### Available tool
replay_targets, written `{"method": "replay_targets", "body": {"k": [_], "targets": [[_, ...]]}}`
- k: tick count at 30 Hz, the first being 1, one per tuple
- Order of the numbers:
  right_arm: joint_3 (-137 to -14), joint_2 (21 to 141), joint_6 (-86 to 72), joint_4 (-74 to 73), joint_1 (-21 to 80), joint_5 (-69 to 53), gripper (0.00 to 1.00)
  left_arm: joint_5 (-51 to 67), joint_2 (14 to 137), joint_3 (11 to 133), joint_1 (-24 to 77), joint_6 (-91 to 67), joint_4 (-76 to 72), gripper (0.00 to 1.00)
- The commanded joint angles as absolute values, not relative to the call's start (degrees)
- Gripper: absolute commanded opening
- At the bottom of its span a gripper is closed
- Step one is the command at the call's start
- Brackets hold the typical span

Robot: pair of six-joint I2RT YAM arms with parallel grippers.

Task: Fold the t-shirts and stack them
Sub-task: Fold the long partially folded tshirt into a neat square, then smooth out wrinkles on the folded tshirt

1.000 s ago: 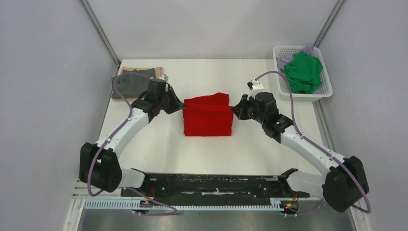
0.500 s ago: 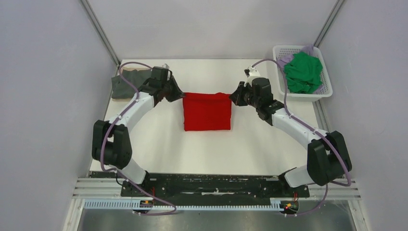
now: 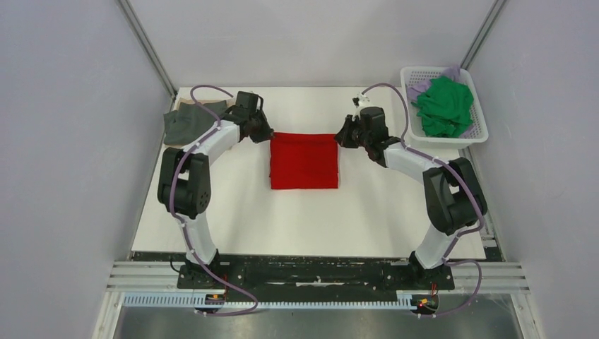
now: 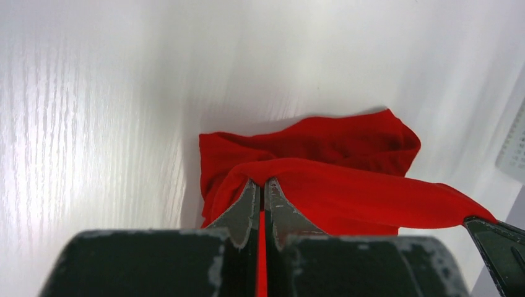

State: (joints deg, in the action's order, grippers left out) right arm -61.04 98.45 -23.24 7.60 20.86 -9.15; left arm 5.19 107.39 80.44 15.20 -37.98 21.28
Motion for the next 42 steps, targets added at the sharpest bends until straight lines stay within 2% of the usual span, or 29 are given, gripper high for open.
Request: {"method": "replay_targets", "body": {"k": [1,3,5,6,7,8,9,14,19,24,30,33,38,42], "targets": [[-65.1,102.0,-22.1,10.8,19.5,-6.4,0.00,1.5,111.0,85.4,14.2,-36.5,21.8,0.02],[-65.6,103.5,-22.7,11.3,19.3,-6.2,0.00,0.9,112.5,86.6,14.2,-36.6,22.2,0.04],[-66.5,104.9,-23.2,11.8,18.8,-6.2,0.06,0.5,113.9,88.3,14.2,-36.6,23.4,0.12],[-67.2,105.8,-23.4,11.9,18.7,-6.4,0.23,0.4,114.6,89.3,14.2,-36.5,24.3,0.27],[-68.2,106.7,-23.4,11.6,18.5,-6.7,0.49,0.3,114.9,90.2,14.2,-36.4,24.9,0.48],[-69.3,107.4,-23.3,11.2,18.3,-7.4,0.70,0.3,115.0,91.0,14.2,-36.3,25.5,0.78],[-70.7,108.0,-22.8,10.3,18.1,-7.8,0.97,-1.1,114.8,91.7,14.2,-36.6,26.2,0.99],[-72.9,107.2,-20.6,5.6,18.1,-9.4,0.98,-0.6,110.0,90.6,14.7,-36.9,26.0,1.00],[-65.1,102.2,-22.0,13.9,18.8,-21.5,0.98,9.4,107.0,86.3,15.8,-37.3,20.2,1.00],[-64.1,104.9,-27.3,23.2,19.2,-29.9,0.98,14.3,111.7,88.3,16.7,-39.1,16.3,1.00],[-70.7,114.7,-28.0,23.7,19.2,-25.2,0.98,15.0,121.2,93.5,16.8,-41.6,18.1,1.00],[-72.0,119.8,-29.0,24.3,19.0,-26.1,0.98,11.5,123.9,93.7,16.9,-42.7,18.8,1.00],[-69.2,123.1,-29.4,23.6,19.0,-25.5,0.98,10.9,125.6,92.1,17.0,-42.6,20.6,1.00],[-62.1,120.2,-29.2,25.2,19.1,-26.3,0.98,9.4,121.8,83.7,18.4,-42.1,19.6,1.00]]}}
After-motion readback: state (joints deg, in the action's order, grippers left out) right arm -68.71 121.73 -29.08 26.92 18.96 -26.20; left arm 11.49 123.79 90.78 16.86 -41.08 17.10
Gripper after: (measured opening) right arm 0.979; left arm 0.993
